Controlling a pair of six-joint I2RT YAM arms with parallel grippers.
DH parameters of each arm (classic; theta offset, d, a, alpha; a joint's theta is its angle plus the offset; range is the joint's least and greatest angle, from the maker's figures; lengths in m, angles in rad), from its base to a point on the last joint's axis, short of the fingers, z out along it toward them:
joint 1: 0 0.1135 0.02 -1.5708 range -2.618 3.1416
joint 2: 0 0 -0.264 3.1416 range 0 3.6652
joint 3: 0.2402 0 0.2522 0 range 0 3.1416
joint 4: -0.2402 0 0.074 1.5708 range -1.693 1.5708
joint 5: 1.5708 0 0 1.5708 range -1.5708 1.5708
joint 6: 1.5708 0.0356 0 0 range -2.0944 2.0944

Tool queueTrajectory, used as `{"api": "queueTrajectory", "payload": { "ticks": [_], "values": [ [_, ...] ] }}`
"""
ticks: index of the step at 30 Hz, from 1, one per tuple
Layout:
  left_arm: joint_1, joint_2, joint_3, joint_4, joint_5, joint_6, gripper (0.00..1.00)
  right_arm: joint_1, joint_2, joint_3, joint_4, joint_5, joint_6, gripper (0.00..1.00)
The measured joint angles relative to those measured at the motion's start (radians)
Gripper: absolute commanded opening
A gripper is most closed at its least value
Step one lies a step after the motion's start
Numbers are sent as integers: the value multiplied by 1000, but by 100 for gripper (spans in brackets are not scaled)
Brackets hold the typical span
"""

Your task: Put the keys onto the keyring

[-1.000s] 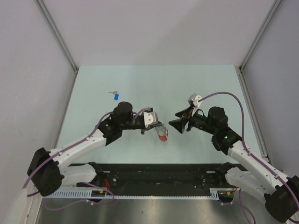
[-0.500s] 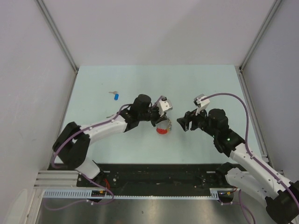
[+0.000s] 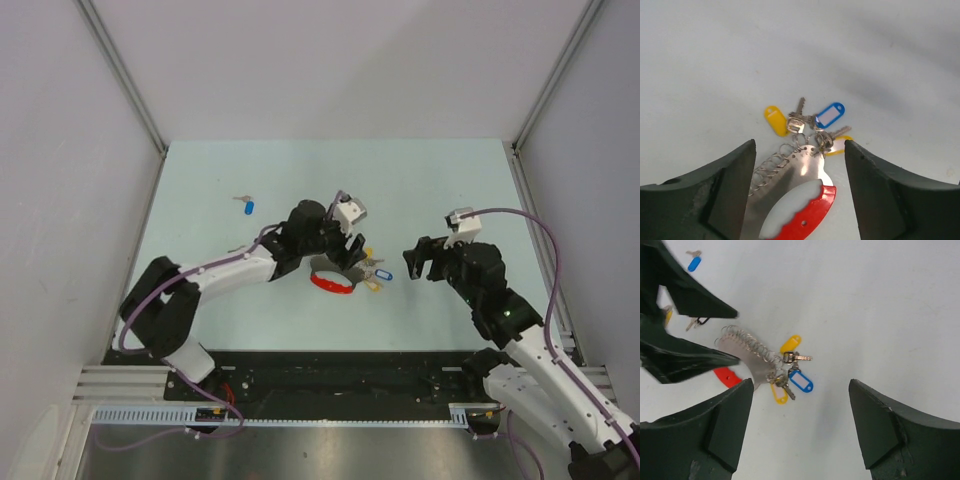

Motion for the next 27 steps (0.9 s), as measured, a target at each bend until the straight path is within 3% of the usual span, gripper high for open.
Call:
{"api": "queueTrajectory", "payload": {
  "ticks": [4,9,14,22,27],
  "values": [
    [53,-170,-47,3,-87,-103,100,-16,-63,-1,-50,68,25,88],
    [240,-428,-60,-64,-165,-301,100,-24,-161,0,-125,167,55,100],
    [443,-695,-72,-211,-260,-399,100,-24,-252,23,-204,270,63,100],
    [459,-1186,-227,-284,-562,-325,100,-26,-301,74,-266,367,64,100],
    [458,-1382,-310,-280,-652,-291,100,-26,-306,113,-307,380,56,100]
  ]
}}
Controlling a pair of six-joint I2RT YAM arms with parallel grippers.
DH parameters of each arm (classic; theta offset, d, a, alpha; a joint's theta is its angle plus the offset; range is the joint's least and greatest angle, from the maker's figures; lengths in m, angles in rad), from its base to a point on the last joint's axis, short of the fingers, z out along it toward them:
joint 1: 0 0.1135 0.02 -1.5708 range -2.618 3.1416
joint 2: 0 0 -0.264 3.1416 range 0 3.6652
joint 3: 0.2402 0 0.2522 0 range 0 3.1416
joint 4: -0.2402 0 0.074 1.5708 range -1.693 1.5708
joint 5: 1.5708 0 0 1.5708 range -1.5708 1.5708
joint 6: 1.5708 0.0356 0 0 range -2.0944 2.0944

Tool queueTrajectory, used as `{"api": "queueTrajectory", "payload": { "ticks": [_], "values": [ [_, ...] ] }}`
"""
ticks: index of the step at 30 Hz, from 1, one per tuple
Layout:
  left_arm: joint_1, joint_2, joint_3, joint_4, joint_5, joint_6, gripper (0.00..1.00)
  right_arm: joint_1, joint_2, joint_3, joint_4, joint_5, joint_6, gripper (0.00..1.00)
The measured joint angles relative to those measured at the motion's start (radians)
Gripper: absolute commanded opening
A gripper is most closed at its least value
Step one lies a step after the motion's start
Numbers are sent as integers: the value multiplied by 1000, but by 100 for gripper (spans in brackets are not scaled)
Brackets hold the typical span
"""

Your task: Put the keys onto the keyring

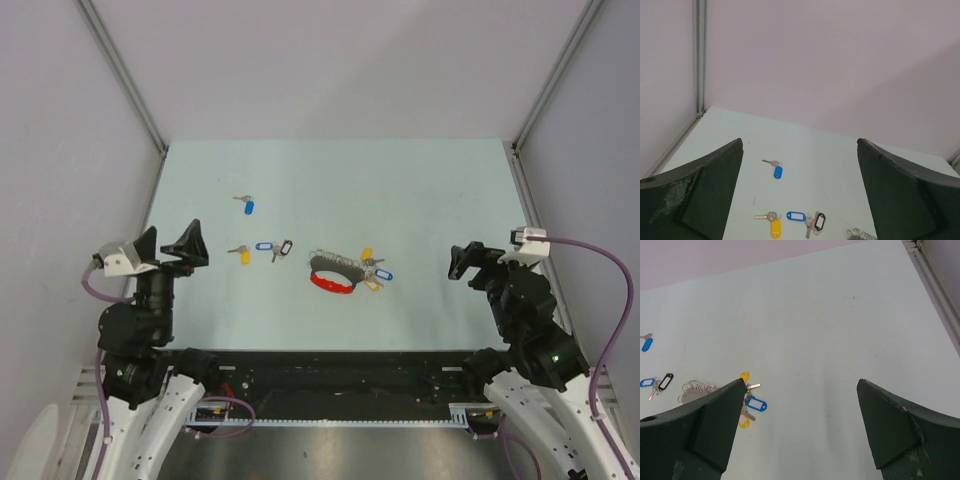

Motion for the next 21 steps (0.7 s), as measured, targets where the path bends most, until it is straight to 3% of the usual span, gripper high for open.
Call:
{"api": "queueTrajectory", "payload": {
  "ticks": [10,21],
  "values": [
    [0,-197,-113,10,-55,19,100,0,-65,23,-52,39,-30,100],
    [-1,-225,-133,35,-69,26,100,0,-65,23,-75,72,-30,100]
  ]
}}
